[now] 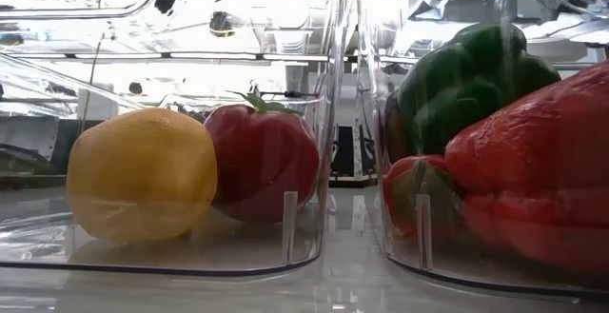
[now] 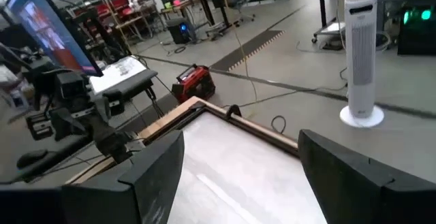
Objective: Sort produce into baskets
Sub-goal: Return to Home Position
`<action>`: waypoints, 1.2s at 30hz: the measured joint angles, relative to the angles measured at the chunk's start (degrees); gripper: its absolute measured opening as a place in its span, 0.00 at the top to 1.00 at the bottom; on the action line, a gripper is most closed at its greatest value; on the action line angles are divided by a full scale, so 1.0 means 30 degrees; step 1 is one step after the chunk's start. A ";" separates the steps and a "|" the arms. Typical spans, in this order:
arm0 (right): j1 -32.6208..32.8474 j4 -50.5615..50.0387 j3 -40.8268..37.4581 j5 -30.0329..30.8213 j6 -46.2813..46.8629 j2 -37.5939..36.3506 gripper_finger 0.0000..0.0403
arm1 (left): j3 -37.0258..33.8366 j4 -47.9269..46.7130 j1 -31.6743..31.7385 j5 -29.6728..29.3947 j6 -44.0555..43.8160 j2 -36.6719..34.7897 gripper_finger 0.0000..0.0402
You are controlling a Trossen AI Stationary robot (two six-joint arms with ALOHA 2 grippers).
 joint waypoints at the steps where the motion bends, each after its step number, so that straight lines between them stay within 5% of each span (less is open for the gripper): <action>1: 0.0000 0.0454 -0.0886 -0.0019 0.0140 -0.0475 0.22 | -0.0427 0.0286 0.0000 -0.0056 -0.0007 -0.0372 0.53; 9: -0.0073 0.6686 -0.9435 -0.0328 0.2185 -0.5253 0.27 | -0.3675 0.2468 0.0519 -0.0115 -0.1512 -0.3219 0.58; 15: -0.0073 0.8804 -1.3487 -0.0619 0.4131 -0.8402 0.29 | -0.5114 0.2480 0.0539 -0.0326 -0.2473 -0.5219 0.61; 26: -0.0073 0.8935 -1.5193 -0.0637 0.4597 -1.2368 0.29 | -0.6394 0.0271 0.0546 -0.1830 -0.3430 -0.9456 0.67; 36: -0.0073 0.7861 -1.5193 -0.0600 0.4072 -1.3626 0.29 | -0.6397 -0.1526 0.0546 -0.2525 -0.3534 -1.0963 0.70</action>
